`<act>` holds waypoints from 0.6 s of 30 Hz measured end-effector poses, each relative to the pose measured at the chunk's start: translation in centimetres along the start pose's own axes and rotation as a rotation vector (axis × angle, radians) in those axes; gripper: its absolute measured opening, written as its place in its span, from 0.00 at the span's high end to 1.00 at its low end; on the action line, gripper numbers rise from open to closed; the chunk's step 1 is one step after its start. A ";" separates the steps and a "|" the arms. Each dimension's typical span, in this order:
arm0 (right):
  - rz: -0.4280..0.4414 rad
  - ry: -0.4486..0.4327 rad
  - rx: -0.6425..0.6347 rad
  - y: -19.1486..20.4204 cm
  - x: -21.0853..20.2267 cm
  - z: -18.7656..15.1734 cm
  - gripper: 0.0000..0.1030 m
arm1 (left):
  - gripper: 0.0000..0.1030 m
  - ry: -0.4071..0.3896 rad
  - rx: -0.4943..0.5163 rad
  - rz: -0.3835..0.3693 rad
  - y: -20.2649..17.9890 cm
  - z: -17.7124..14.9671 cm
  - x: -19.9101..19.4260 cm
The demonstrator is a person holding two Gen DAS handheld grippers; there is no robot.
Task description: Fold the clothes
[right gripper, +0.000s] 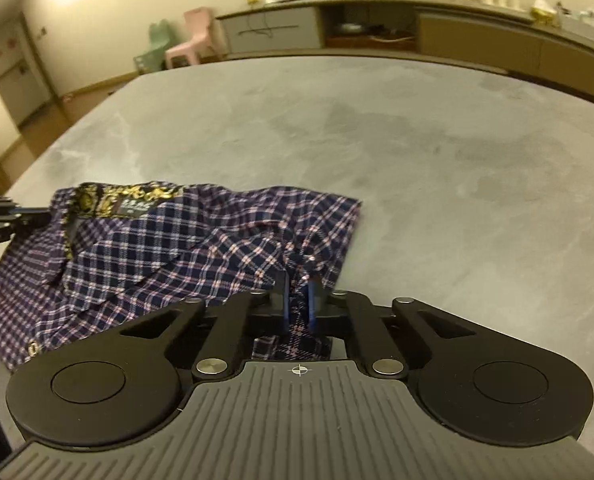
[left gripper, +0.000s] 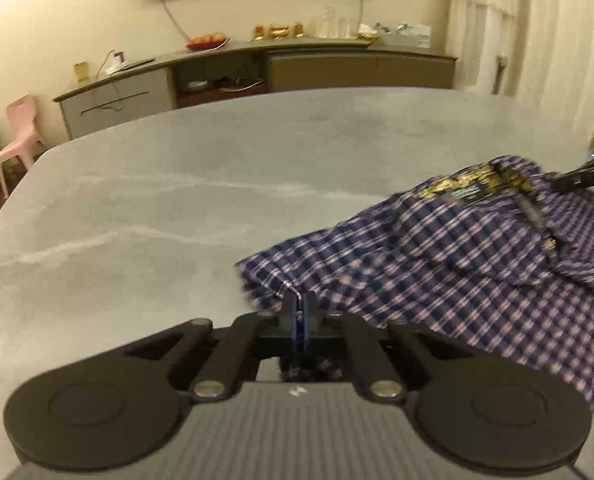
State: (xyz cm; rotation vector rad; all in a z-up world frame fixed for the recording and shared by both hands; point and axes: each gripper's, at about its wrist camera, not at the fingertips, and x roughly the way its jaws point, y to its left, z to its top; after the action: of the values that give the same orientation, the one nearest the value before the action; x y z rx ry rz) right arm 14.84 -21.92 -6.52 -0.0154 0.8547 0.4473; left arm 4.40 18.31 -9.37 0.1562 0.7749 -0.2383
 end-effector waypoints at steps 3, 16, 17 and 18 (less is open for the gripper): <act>-0.033 0.004 -0.016 0.1 0.3 -0.2 1.00 | 0.97 -0.002 0.021 0.023 -0.1 0.0 0.7; 0.017 -0.217 -0.086 5.5 -9.4 -3.8 0.67 | 0.84 -0.283 -0.084 -0.041 -6.7 -3.6 -8.8; 0.067 -0.218 -0.122 6.7 -10.2 -4.6 0.69 | 0.83 -0.267 -0.051 -0.076 -8.5 -4.0 -8.4; 0.100 -0.198 -0.177 7.9 -10.2 -5.3 0.69 | 0.83 -0.250 -0.014 -0.105 -10.3 -4.5 -7.8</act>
State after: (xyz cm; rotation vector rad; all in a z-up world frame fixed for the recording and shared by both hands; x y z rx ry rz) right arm 2.16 -19.59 -1.28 -0.0900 0.6218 0.6073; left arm -6.78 10.68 -7.52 0.0706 0.5371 -0.3447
